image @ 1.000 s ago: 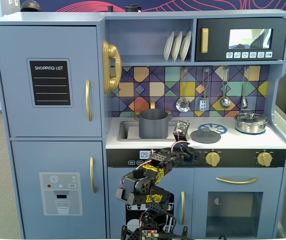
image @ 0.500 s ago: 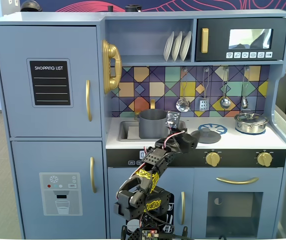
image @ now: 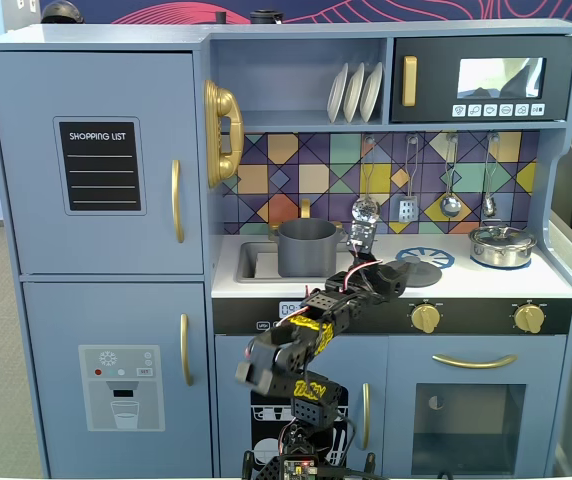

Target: Pick up the lid from the counter and put it on the gray recipient

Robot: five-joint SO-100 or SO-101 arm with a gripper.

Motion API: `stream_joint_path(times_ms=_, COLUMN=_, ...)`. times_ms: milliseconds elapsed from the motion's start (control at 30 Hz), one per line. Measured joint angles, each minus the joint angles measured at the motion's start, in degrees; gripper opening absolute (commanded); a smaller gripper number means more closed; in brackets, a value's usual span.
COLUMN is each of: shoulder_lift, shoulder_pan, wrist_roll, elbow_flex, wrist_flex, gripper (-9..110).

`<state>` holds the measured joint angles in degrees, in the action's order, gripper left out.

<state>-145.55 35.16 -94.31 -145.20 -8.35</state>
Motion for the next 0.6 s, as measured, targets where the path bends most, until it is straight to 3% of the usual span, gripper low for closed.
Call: stream_joint_path(times_ms=600, shoulder_lift=30.0, shoulder_pan=-0.4, wrist_roll=0.9, elbow_flex=15.4, wrist_flex=-12.0, gripper=24)
